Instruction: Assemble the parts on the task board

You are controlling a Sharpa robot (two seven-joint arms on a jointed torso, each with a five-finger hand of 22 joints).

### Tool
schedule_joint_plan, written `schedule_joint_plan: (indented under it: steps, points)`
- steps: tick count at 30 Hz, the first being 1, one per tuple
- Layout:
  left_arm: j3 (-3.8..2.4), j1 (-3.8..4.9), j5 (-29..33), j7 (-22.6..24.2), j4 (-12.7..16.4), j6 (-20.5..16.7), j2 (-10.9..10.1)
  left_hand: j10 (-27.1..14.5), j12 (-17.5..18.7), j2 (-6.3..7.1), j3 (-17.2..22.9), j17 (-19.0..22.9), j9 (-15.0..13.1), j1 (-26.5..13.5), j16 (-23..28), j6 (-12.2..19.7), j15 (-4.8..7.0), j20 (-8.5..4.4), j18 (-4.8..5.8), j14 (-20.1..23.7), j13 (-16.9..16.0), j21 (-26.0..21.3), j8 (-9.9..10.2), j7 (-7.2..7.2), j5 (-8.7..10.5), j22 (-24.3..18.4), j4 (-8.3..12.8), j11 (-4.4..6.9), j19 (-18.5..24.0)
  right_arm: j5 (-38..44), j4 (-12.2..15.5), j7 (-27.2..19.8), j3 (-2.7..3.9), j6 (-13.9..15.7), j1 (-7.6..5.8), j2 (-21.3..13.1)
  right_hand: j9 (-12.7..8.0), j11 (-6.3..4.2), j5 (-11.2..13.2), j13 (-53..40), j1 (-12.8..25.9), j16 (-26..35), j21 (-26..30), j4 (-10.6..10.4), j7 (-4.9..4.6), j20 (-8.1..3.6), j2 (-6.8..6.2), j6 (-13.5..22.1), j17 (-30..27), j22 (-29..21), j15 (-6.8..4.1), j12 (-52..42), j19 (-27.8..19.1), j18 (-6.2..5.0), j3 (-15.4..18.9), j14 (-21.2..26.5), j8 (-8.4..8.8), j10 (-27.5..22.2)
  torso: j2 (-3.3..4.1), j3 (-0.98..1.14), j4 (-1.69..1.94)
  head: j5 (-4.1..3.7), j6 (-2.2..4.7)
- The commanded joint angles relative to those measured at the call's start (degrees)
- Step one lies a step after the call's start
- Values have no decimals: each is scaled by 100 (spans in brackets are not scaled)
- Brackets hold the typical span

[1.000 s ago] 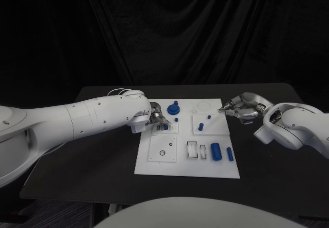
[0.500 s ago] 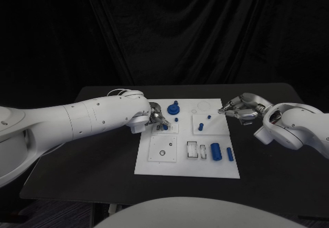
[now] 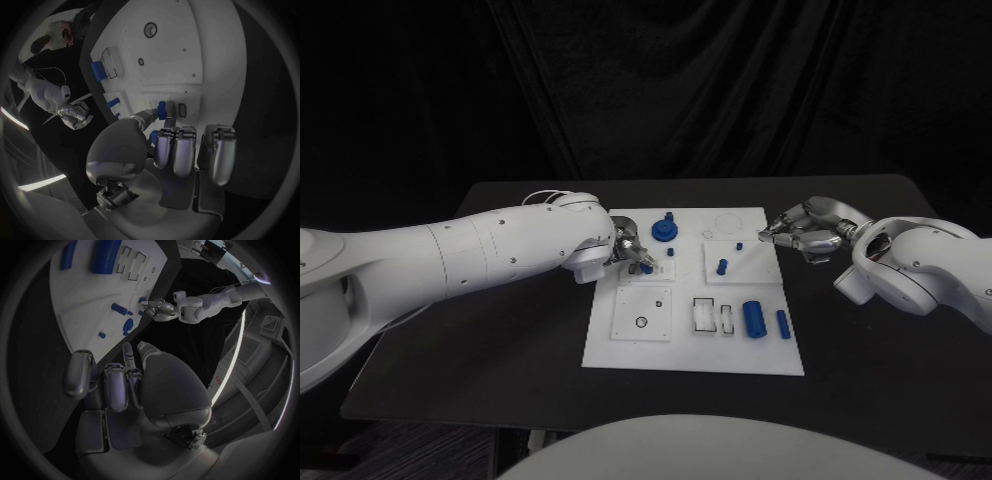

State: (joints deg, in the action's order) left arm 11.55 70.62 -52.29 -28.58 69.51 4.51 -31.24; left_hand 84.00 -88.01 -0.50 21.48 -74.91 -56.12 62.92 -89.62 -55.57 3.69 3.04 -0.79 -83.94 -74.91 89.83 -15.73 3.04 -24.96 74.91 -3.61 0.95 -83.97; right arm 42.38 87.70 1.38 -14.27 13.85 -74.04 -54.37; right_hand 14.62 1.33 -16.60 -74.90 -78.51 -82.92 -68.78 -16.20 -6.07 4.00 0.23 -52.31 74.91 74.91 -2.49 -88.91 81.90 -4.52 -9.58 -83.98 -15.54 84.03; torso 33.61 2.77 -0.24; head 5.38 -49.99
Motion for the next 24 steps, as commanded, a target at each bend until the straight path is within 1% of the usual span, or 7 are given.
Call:
schedule_joint_plan:
  steps: [1,4,8,15,16,18,24]
  points:
    - [54,-89,4,35,73,-105,-35,403,-9,43,336,-1509,-43,6,-38,3,31,-41,79,-606,-1315,17,-41,-39,-100,1509,276,34,-603,25,2,104,4,-64,17,-9,6,36,-25,-1296,-33,25,51,-12,-13,-6,14,42,838,835,25,33,-55,-32,-27,-381,-31,383,-3,1,1,-7,-1]
    - [54,-90,4,121,157,-294,-87,408,-10,86,492,-1509,-116,-33,-38,1,37,-48,79,-606,-1317,17,-72,-42,-217,1509,347,40,-603,25,6,110,4,-70,19,-16,6,36,-25,-1296,-33,25,51,-12,-13,-6,14,42,838,835,25,33,-55,-32,-27,-381,-31,383,-6,-2,-4,-6,-1]
    - [54,-93,4,214,233,-487,-140,416,-16,114,592,-1509,-173,-69,-38,-7,42,-52,79,-606,-1323,17,-102,-44,-306,1509,389,44,-603,25,3,116,4,-80,20,-21,6,36,-25,-1296,-33,25,51,-12,-13,-6,14,42,838,835,25,33,-55,-32,-27,-381,-31,383,-3,-3,1,-5,-1]
    - [55,-99,4,414,382,-875,-254,400,1,124,607,-1509,-190,-87,-38,-11,43,-53,79,-606,-1307,17,-113,-44,-292,1509,391,43,-603,25,1,130,4,-97,22,-22,7,36,-31,-1284,-32,36,66,-14,-13,-5,19,45,828,831,26,41,-60,-35,-29,-377,-34,372,0,-3,-2,-15,-1]
    - [55,-100,4,442,408,-934,-271,396,6,133,621,-1509,-209,-112,-38,-9,43,-54,79,-606,-1302,17,-121,-45,-250,1509,387,43,-603,25,1,132,4,-100,22,-23,7,36,-31,-1284,-32,36,66,-14,-13,-5,19,45,828,831,26,41,-60,-35,-29,-377,-34,372,-1,-1,-1,-11,-1]
    - [55,-106,4,496,478,-1081,-315,401,2,134,629,-1509,-219,-127,-38,-6,44,-54,79,-606,-1306,17,-124,-44,-227,1509,380,43,-603,25,-1,139,4,-106,22,-24,8,36,-36,-1275,-33,44,79,-14,-13,-5,21,47,821,826,26,47,-65,-38,-30,-374,-37,362,1,0,0,-9,-1]
    - [55,-164,4,578,647,-1384,-435,401,3,136,637,-1509,-245,-188,-38,13,44,-55,79,-606,-1306,17,-126,-42,-151,1509,337,41,-603,25,-5,151,4,-117,23,-20,8,36,-38,-1268,-35,46,86,-13,-13,-5,21,48,819,824,26,52,-68,-39,-31,-373,-38,355,-1,1,6,-5,-1]
